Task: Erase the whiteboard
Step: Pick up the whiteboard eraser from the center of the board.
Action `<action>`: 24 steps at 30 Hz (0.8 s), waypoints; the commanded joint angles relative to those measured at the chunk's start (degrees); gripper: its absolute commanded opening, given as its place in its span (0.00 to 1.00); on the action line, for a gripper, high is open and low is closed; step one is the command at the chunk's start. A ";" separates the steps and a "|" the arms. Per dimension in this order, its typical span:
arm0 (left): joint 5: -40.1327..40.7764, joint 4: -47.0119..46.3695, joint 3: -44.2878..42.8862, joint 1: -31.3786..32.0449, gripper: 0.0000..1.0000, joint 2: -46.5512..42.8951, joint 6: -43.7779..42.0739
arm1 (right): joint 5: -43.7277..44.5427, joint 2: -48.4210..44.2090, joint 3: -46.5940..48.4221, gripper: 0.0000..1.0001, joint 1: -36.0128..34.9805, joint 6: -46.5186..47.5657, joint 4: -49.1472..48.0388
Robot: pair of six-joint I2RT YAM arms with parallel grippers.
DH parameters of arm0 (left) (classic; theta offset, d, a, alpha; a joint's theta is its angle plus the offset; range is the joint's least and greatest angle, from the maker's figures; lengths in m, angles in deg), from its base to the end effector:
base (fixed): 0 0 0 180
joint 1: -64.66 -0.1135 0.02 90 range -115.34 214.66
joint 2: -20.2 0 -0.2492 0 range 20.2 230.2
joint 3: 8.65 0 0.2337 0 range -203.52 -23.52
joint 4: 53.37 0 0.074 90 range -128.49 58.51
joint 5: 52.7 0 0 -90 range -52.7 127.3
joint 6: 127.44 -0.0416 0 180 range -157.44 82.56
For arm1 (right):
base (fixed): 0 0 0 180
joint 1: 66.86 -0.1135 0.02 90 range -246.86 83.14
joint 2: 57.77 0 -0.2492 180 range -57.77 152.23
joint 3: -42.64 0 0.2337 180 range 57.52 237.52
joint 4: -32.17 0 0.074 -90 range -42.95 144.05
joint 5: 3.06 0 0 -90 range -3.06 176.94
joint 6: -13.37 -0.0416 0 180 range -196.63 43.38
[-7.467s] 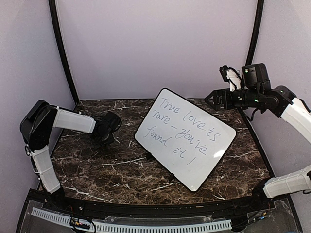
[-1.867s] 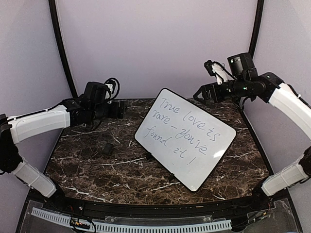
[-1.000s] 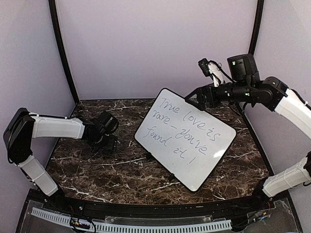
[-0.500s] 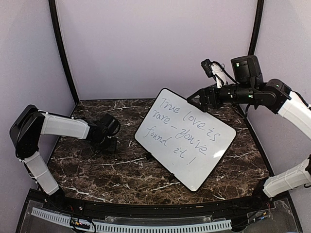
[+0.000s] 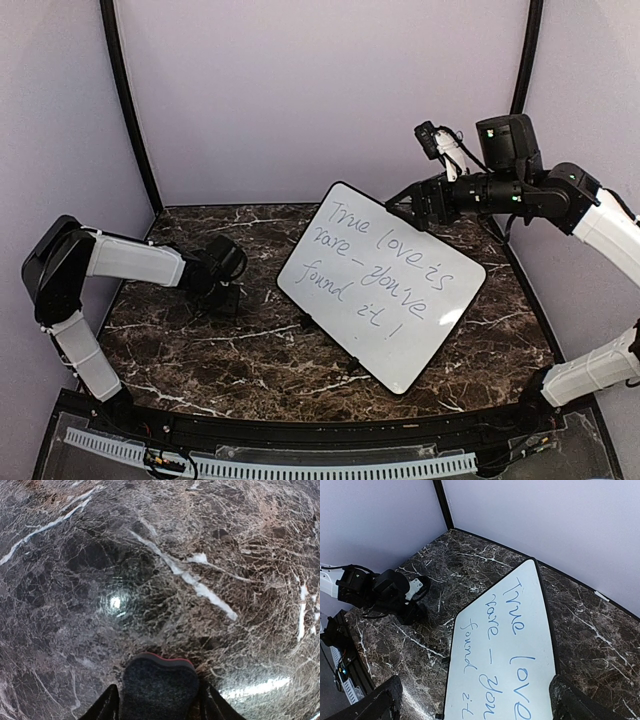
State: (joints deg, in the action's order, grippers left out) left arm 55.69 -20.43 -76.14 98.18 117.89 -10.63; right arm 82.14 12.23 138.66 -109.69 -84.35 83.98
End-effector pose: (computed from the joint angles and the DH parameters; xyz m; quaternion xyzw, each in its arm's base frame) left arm 0.2629 -0.1584 0.1417 0.0191 0.9607 0.0192 0.2763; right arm 0.1800 0.1716 0.4000 -0.2765 0.8002 0.2588 0.4650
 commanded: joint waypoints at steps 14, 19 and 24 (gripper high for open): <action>-4.75 0.76 -0.16 -0.61 0.35 -4.13 -0.11 | -0.72 1.35 0.17 0.99 -0.57 3.58 0.34; -12.24 -0.94 -0.77 1.80 0.36 -13.77 -3.19 | -5.47 0.12 -2.90 0.99 -2.60 8.08 -1.59; -25.52 -2.43 -2.94 4.74 0.38 -22.41 -7.56 | -9.65 -2.58 -9.37 0.99 -7.02 17.11 -5.54</action>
State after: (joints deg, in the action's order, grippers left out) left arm 42.49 -21.13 -76.39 100.84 102.13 -13.85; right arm 78.05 12.29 133.57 -113.67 -75.46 82.66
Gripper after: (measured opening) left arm 0.377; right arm 0.986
